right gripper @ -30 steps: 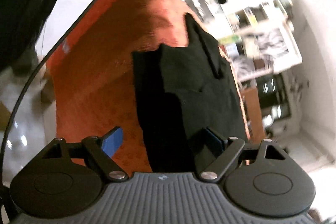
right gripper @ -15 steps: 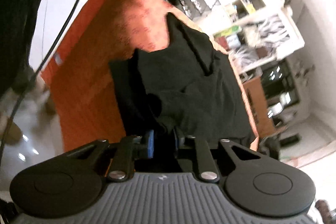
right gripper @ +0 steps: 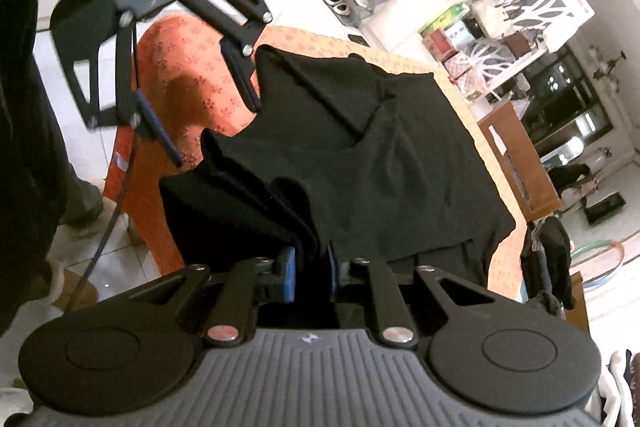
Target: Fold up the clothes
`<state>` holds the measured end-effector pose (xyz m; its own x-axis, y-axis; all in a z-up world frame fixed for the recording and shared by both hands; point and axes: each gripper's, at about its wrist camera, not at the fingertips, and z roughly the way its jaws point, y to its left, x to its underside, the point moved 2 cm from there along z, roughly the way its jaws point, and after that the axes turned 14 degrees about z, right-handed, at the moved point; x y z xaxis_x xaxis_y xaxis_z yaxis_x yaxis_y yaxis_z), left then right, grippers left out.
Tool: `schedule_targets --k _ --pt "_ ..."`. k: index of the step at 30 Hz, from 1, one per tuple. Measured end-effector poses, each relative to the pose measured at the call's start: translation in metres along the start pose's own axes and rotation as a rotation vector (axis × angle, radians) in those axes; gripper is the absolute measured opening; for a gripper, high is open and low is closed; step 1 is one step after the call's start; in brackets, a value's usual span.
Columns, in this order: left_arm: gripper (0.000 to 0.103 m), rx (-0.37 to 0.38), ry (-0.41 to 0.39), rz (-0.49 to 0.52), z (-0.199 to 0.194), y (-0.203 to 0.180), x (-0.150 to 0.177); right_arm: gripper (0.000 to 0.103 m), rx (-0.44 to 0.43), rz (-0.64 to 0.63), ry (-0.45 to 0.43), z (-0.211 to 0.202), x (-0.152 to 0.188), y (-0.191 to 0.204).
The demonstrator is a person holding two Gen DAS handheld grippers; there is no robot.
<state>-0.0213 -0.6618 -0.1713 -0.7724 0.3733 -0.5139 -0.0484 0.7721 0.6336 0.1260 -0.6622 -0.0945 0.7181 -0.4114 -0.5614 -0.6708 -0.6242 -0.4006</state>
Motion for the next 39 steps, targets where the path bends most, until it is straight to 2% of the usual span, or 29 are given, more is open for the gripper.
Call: schedule_targets --k 4,8,16,19,21,25,27,29,31,36,39 --pt "0.066 -0.056 0.006 0.098 0.009 -0.01 0.003 0.018 -0.01 0.026 0.011 0.001 -0.007 -0.007" --pt "0.066 -0.055 -0.001 0.183 0.014 -0.02 0.007 0.018 -0.017 0.049 0.019 -0.001 -0.013 -0.014" --pt "0.066 -0.089 -0.025 0.265 0.023 -0.037 0.005 0.018 -0.028 0.105 0.023 0.0 -0.018 -0.023" --pt "0.066 -0.127 -0.018 0.278 0.029 -0.038 0.002 0.018 -0.034 0.122 0.027 0.0 -0.018 -0.024" --pt "0.066 -0.149 -0.016 0.263 0.027 -0.037 0.001 0.018 -0.033 0.125 0.031 0.001 -0.016 -0.022" --pt "0.066 -0.134 0.014 0.194 0.019 -0.034 0.005 0.021 -0.021 0.139 0.037 0.004 -0.009 -0.015" --pt "0.066 -0.138 0.037 0.154 0.014 -0.033 0.009 0.028 -0.005 0.156 0.034 0.006 -0.003 -0.01" --pt "0.066 -0.138 0.058 0.104 0.008 -0.031 0.013 0.04 0.021 0.182 0.029 0.009 0.005 -0.005" --pt "0.066 -0.139 0.073 0.065 0.003 -0.029 0.016 0.045 0.045 0.197 0.029 0.012 0.013 0.002" --pt "0.066 -0.145 0.072 -0.061 -0.011 -0.013 0.019 0.046 0.115 0.221 0.023 0.017 0.024 0.017" --pt "0.066 -0.135 0.027 -0.126 -0.017 -0.004 0.011 0.046 0.158 0.201 -0.004 0.014 0.023 0.021"
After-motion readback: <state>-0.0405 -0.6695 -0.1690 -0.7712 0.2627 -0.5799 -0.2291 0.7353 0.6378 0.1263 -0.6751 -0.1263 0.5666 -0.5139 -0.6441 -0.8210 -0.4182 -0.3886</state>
